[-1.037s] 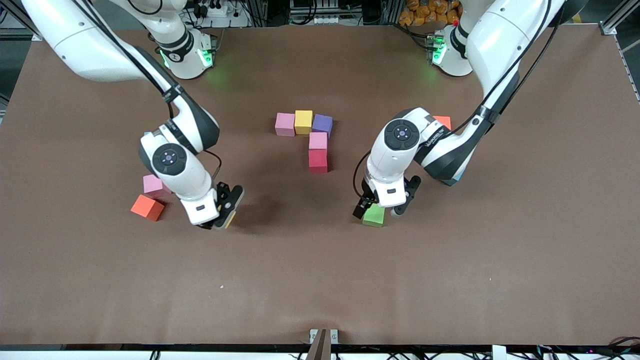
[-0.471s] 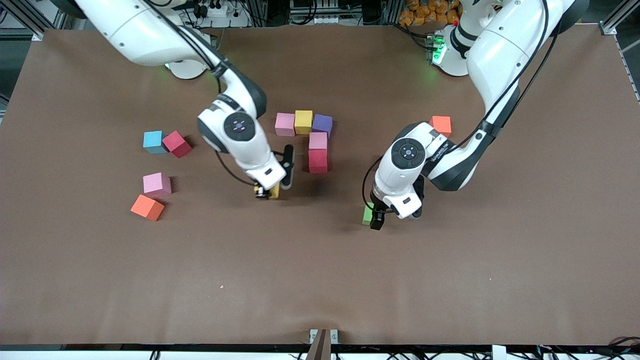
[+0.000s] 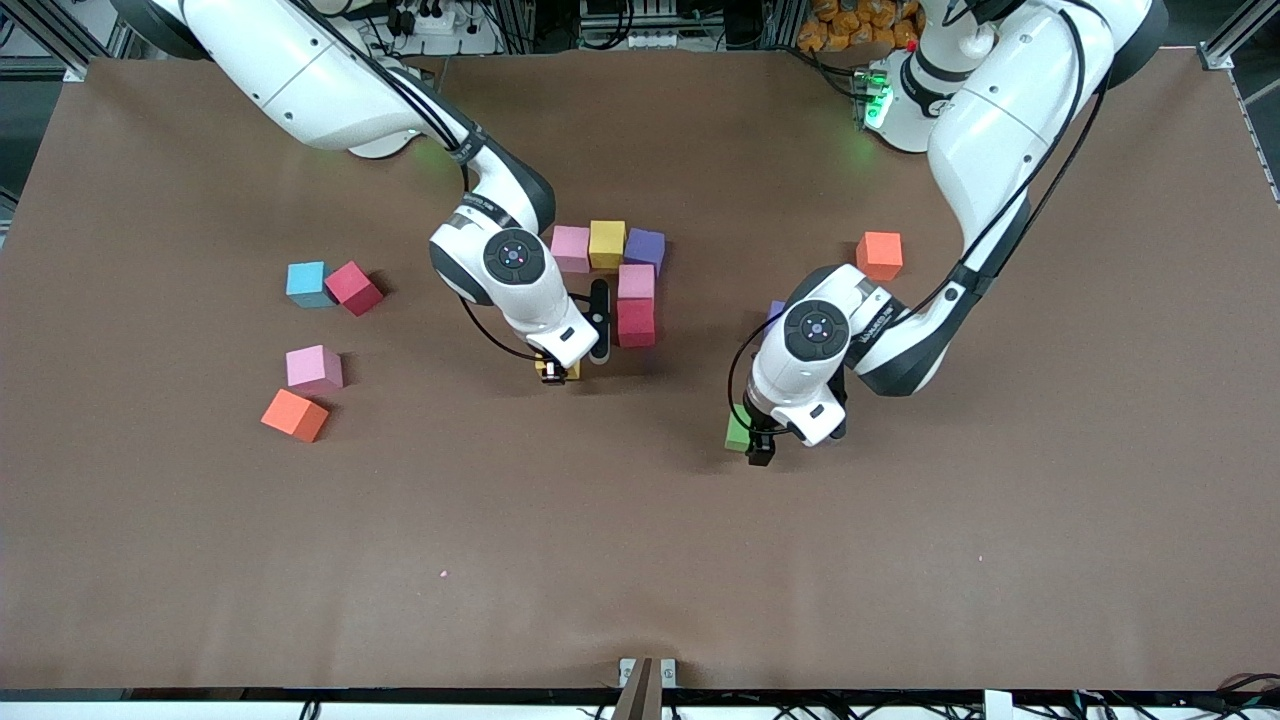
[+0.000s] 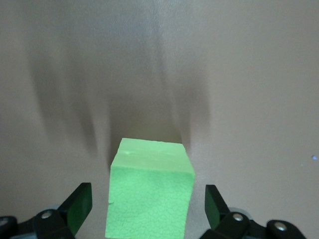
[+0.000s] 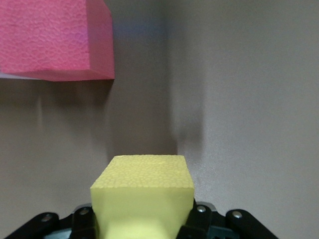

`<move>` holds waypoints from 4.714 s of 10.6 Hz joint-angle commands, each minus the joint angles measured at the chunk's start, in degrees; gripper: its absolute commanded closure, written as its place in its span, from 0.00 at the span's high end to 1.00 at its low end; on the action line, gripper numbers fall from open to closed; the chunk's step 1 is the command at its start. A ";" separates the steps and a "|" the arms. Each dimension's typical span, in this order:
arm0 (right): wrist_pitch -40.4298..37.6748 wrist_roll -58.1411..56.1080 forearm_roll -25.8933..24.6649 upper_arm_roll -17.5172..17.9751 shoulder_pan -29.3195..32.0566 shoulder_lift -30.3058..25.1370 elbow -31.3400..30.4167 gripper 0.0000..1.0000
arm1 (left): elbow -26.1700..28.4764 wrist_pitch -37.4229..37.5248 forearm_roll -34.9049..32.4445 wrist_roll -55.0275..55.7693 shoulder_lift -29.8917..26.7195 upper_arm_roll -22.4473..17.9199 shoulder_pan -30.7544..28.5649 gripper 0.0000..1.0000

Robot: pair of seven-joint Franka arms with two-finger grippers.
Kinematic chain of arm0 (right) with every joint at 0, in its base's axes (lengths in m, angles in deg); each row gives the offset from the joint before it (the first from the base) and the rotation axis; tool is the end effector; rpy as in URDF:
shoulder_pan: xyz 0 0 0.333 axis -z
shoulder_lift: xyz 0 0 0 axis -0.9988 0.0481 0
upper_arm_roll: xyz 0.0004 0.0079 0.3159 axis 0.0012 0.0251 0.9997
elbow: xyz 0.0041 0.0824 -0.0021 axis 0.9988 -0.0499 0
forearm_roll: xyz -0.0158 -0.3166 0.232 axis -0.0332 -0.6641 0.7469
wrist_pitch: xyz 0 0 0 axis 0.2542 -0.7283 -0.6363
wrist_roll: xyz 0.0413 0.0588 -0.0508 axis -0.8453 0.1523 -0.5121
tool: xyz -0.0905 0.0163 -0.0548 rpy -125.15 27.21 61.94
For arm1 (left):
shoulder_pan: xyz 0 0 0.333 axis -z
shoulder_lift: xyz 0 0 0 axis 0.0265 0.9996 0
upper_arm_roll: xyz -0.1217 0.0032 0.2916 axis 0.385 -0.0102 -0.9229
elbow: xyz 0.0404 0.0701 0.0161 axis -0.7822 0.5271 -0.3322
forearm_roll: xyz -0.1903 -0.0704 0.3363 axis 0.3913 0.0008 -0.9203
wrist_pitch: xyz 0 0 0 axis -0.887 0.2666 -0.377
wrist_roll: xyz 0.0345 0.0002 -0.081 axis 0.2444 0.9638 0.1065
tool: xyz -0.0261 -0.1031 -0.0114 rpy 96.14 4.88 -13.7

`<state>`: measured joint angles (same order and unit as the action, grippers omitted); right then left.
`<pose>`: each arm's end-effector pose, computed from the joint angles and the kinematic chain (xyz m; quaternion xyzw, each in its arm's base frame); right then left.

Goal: Form number 2 with 11 blocks
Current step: 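Lower the yellow cube beside the red cube with the right gripper, then open the right gripper and reach the orange cube while the left lowers green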

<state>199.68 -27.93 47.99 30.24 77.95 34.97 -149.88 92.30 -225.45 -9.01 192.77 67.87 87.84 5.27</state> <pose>0.5065 0.3867 0.2119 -0.7004 -0.7138 -0.0033 0.0031 0.6050 -0.3564 0.2152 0.7339 0.6776 -0.0024 0.0475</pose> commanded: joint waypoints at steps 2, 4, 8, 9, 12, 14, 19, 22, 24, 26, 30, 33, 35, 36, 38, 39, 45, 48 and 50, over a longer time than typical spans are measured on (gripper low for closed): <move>0.07 -0.44 2.72 1.59 -0.63 0.77 0.06 0.26 | -1.56 0.01 0.75 0.74 1.45 -1.53 1.91 1.00; 0.07 -0.44 2.73 1.94 -1.43 1.39 -0.63 0.25 | -1.65 0.01 0.75 0.65 1.63 -3.02 3.05 1.00; 0.07 2.81 2.82 2.56 -2.75 1.74 -0.82 0.25 | -1.56 0.01 0.75 0.65 2.07 -3.12 3.23 1.00; 0.16 2.90 2.99 2.73 -2.83 1.74 -0.81 0.25 | -1.56 0.01 0.75 0.65 2.07 -3.12 3.23 1.00; 0.16 2.81 3.78 3.17 -2.75 1.83 -0.81 0.24 | -1.56 0.01 0.75 0.39 2.07 -3.12 3.15 1.00; 0.25 2.81 3.78 3.53 -2.75 2.09 -0.73 0.24 | -1.56 0.01 0.75 0.30 2.07 -3.12 3.15 1.00; 4.20 2.73 3.78 3.35 -3.01 3.23 -0.81 0.24 | -1.56 0.01 0.66 0.21 2.07 -3.12 3.15 1.00; 3.68 2.73 3.78 3.35 -3.01 3.50 -0.90 0.24 | -1.56 0.01 0.66 0.21 2.07 -3.12 3.15 1.00; 3.59 2.81 3.78 2.91 -4.32 3.50 -0.90 0.24 | -1.56 0.01 0.57 0.12 2.07 -3.12 3.15 1.00; 3.67 2.81 3.78 2.91 -4.33 3.41 -0.90 0.25 | -1.56 0.01 0.57 0.12 2.07 -3.12 3.15 1.00; 3.68 2.03 3.26 2.82 -3.80 2.18 -0.90 1.00 | -1.56 0.01 0.49 0.12 2.07 -3.12 3.15 1.00; 3.06 2.20 3.26 2.82 -3.62 1.74 -0.99 1.00 | -1.56 0.01 0.57 0.12 2.07 -3.12 3.15 1.00; -1.13 2.64 3.34 2.91 -3.36 -0.01 -0.99 1.00 | -1.65 0.01 0.49 -1.27 2.07 -3.20 3.15 0.83; -3.94 1.94 3.26 3.09 -3.36 -1.85 -0.99 1.00 | -1.65 0.01 0.57 -2.76 1.98 -3.20 3.15 0.60; -7.13 1.94 3.26 3.44 -3.10 -3.88 -0.99 1.00 | -2.17 0.01 0.57 -2.86 1.89 -3.20 3.23 0.54; -7.40 2.02 3.34 3.53 -2.57 -4.58 -1.08 1.00 | -3.65 0.01 0.75 -2.69 1.89 -3.20 3.84 0.54; -16.81 -9.46 3.70 -2.76 10.42 -11.96 -0.47 1.00 | -10.25 5.45 6.62 -1.20 1.28 -3.20 11.74 0.54; -12.69 -16.82 3.17 -10.78 12.10 -12.06 0.85 1.00 | -14.82 7.74 7.25 7.04 1.45 -5.21 20.07 0.54; -5.85 -22.82 3.61 -12.82 17.01 -11.54 0.68 1.00 | -17.98 7.75 7.34 11.18 2.06 -5.93 25.27 0.54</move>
<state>190.70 -46.27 51.05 17.89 91.96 23.91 -148.71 78.12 -219.58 -3.36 201.74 69.38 83.69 26.61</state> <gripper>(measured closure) 0.000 0.410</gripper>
